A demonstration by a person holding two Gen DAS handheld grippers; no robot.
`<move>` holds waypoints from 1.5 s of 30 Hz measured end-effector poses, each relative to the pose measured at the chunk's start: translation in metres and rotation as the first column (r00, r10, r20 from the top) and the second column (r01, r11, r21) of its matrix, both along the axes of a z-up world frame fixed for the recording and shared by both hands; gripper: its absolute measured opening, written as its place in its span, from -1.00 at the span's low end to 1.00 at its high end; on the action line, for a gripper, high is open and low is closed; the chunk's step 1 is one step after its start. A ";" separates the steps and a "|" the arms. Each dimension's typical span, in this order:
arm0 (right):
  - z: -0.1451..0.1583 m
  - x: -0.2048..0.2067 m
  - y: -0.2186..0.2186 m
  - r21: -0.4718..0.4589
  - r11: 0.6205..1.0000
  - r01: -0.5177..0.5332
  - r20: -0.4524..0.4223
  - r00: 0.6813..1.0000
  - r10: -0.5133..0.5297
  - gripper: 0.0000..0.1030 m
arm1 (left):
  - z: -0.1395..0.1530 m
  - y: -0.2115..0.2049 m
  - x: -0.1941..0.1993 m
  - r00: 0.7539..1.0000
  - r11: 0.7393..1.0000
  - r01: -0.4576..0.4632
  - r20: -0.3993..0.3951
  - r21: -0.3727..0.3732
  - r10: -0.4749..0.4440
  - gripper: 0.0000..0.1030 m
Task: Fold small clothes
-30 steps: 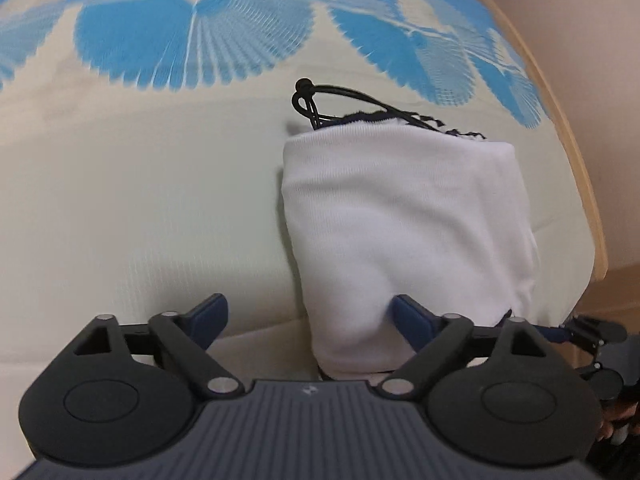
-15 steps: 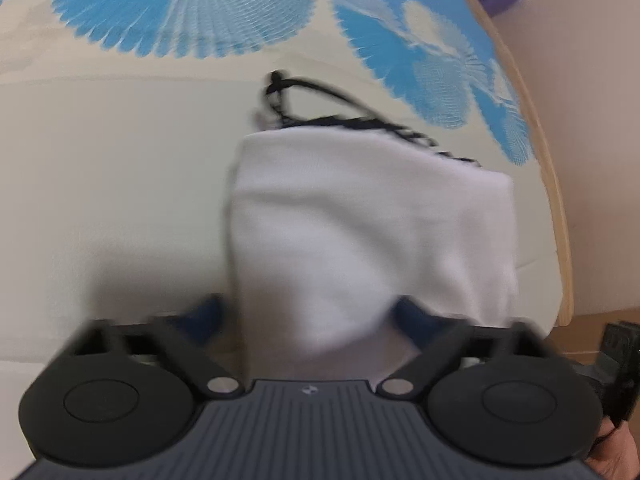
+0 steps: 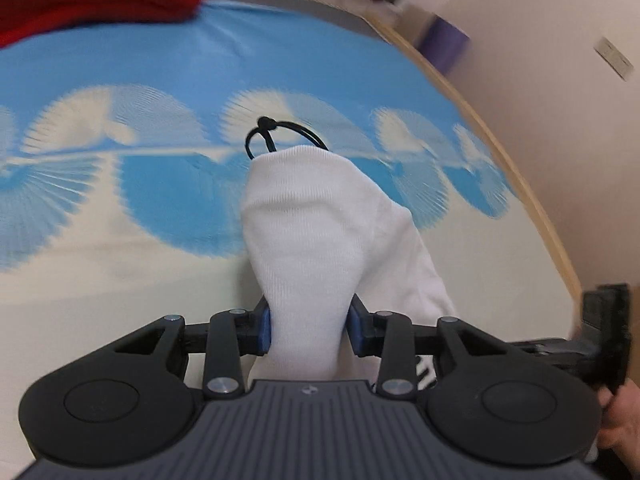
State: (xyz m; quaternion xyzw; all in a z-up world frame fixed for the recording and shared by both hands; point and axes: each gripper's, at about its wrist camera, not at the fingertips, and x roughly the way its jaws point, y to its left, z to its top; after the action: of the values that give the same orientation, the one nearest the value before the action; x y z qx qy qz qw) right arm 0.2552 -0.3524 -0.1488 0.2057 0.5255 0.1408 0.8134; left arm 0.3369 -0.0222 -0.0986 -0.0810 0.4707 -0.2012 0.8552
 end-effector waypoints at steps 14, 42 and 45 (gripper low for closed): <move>-0.001 0.040 0.064 -0.040 0.999 0.037 0.022 0.999 -0.036 -0.89 | -0.014 0.068 -0.019 0.999 0.994 0.003 -0.051 0.106 0.003 0.22; 0.010 -0.002 0.055 -0.081 0.972 -0.219 -0.007 0.976 0.219 -0.96 | -0.047 0.026 -0.055 0.969 0.905 0.243 -0.126 0.350 -0.211 0.41; -0.004 -0.003 0.047 -0.082 0.975 -0.208 -0.071 0.977 0.203 -0.96 | -0.073 0.017 -0.059 0.957 0.864 0.284 -0.181 0.415 -0.228 0.55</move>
State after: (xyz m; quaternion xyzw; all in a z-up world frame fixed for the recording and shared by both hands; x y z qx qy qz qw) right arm 0.2525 -0.3058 -0.1529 0.1182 0.5749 0.1943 0.7860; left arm 0.2780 -0.0051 -0.1711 0.1633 0.5631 -0.1970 0.7857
